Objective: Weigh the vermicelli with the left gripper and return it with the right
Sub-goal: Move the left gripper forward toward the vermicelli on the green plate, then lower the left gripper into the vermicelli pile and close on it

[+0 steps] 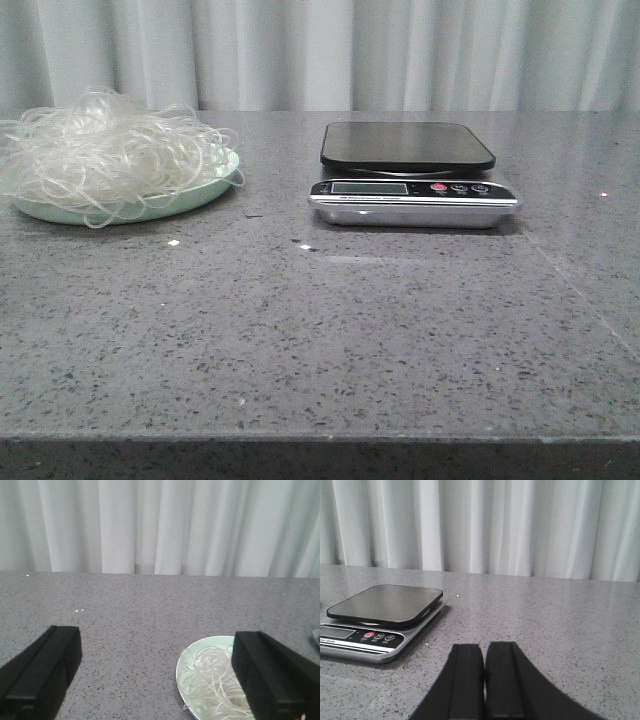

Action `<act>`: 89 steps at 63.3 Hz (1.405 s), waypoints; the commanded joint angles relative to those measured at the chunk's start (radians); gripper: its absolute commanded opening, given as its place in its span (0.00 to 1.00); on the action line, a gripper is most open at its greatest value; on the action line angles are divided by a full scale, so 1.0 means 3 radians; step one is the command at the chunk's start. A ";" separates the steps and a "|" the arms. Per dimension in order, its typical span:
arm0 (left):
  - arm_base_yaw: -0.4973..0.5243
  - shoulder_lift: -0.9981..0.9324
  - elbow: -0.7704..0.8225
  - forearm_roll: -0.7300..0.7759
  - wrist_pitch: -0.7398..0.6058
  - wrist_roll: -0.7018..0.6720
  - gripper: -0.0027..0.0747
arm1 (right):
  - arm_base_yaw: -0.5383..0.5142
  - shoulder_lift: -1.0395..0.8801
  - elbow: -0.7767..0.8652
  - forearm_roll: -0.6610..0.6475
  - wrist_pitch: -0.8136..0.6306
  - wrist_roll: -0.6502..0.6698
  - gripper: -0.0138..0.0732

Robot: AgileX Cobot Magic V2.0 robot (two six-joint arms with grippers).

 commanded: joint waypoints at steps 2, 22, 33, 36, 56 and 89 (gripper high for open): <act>-0.0016 0.0019 -0.0125 -0.0212 -0.0310 -0.0010 0.88 | 0.0003 -0.0053 -0.0031 -0.0039 -0.0258 -0.0005 0.37; -0.0405 0.0701 -0.0902 -0.0242 0.0529 0.0224 0.83 | 0.0003 -0.0053 -0.0031 -0.0039 -0.0258 -0.0005 0.37; -0.0667 0.1280 -0.1474 -0.0164 0.1042 0.0262 0.83 | 0.0003 -0.0053 -0.0031 -0.0039 -0.0258 -0.0005 0.37; -0.0727 0.1485 -0.1648 -0.0093 0.1156 0.0262 0.83 | 0.0003 -0.0053 -0.0031 -0.0039 -0.0258 -0.0005 0.37; -0.0798 0.2454 -0.2463 -0.0036 0.2008 0.0256 0.83 | 0.0003 -0.0053 -0.0031 -0.0039 -0.0258 -0.0005 0.37; -0.0798 0.3263 -0.2919 -0.0065 0.2628 0.0237 0.84 | 0.0003 -0.0053 -0.0031 -0.0039 -0.0258 -0.0005 0.37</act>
